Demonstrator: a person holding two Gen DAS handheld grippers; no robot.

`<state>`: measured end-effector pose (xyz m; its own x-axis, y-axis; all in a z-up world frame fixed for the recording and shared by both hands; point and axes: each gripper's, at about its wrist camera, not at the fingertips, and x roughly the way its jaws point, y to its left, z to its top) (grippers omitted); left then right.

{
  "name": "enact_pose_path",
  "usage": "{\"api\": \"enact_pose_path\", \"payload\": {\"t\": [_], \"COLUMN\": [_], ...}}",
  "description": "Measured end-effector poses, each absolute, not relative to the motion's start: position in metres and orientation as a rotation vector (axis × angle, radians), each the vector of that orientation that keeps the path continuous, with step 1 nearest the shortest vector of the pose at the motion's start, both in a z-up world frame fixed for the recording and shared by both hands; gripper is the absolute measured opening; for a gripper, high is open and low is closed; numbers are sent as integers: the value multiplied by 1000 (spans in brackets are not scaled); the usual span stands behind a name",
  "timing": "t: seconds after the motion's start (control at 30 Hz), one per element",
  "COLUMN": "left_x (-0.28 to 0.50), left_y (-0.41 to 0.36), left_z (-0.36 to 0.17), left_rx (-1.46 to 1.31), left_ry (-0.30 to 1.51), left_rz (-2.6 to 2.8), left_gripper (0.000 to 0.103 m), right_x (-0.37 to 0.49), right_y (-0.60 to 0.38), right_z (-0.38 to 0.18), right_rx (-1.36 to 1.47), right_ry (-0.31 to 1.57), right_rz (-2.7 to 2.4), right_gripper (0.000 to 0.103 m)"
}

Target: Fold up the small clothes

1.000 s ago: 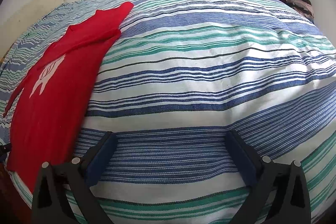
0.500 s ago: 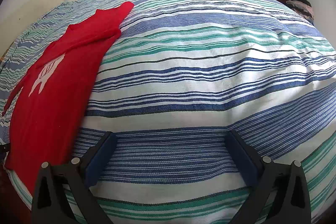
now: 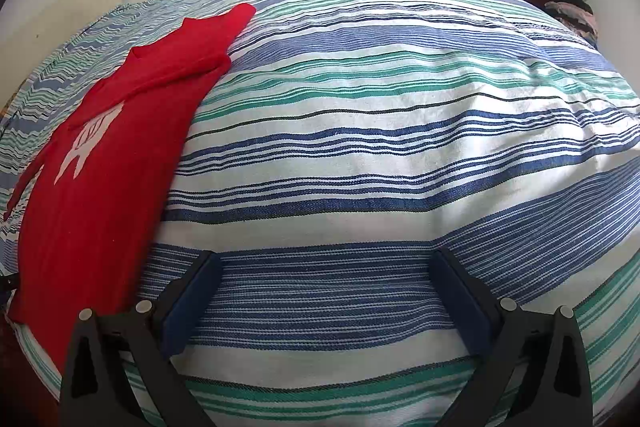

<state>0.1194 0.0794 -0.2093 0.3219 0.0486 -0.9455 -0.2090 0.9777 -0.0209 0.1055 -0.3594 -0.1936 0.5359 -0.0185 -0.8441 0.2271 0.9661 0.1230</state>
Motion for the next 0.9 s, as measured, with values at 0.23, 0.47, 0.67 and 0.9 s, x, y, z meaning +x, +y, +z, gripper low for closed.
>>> {"api": "enact_pose_path", "payload": {"t": [0.23, 0.47, 0.67, 0.9], "left_x": [120, 122, 124, 208], "left_y": [79, 86, 148, 270], "left_z": [-209, -203, -141, -160], "left_rx": [-148, -190, -536, -893], "left_ry": [1233, 1241, 992, 902], "left_rz": [170, 148, 58, 110], "left_gripper": [103, 102, 102, 101], "right_x": [105, 105, 106, 110], "right_y": [-359, -359, -359, -361], "right_z": [-194, -193, -193, -194], "right_rx": [229, 228, 225, 219], "right_ry": [997, 996, 995, 999], "right_rz": [-148, -148, -149, -153], "right_gripper": [103, 103, 103, 103]}}
